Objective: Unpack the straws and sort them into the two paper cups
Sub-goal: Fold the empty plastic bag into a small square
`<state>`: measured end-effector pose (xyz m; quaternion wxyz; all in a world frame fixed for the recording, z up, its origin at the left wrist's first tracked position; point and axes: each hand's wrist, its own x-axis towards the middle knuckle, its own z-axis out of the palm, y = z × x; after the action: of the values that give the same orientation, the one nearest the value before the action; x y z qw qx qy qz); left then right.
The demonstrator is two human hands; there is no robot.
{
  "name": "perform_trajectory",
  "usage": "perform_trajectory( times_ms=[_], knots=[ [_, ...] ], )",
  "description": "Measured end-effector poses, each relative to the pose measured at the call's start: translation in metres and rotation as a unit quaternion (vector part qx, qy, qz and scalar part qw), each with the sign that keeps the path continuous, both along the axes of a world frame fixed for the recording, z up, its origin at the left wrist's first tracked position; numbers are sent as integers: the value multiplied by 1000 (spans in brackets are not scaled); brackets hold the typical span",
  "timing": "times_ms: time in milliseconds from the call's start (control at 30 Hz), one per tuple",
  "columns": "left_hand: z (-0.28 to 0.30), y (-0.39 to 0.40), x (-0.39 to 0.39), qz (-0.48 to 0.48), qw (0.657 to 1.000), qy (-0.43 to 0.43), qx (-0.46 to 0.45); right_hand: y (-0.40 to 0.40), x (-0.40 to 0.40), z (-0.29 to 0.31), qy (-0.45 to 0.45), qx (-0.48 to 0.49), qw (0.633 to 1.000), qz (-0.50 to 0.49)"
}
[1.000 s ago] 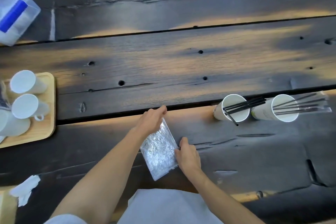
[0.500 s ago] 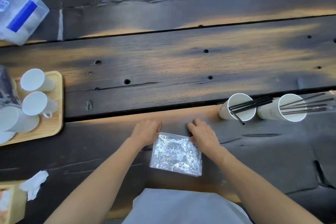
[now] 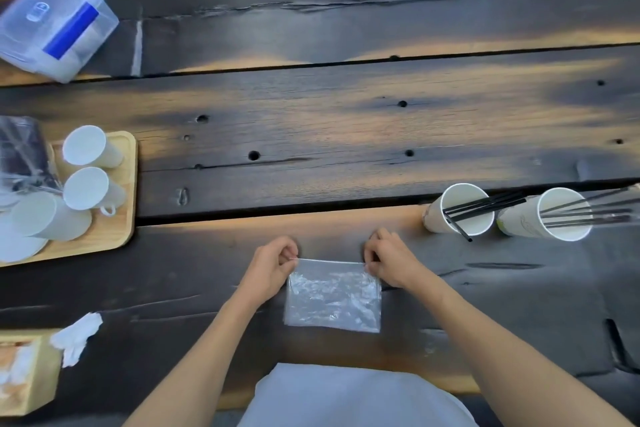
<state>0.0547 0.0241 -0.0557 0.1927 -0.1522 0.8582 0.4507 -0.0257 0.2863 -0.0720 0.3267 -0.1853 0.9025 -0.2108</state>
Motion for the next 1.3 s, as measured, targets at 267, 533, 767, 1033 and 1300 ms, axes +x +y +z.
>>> perform_trajectory(
  times_ms=[267,533,767,1033,1300],
  knots=[
    [27,11,28,305,940,8,149,0,7,31,-210,-259,885,-324],
    [33,26,70,349,897,-61,266,-12,24,63,-192,-351,816,-418],
    [60,62,109,441,847,4,296,5,49,77,-296,-348,830,-321],
    [73,118,182,543,796,0,269,19,91,81,-268,-306,880,-244],
    [47,182,297,695,670,45,259,9,154,88,-354,-226,904,-76]
  ],
)
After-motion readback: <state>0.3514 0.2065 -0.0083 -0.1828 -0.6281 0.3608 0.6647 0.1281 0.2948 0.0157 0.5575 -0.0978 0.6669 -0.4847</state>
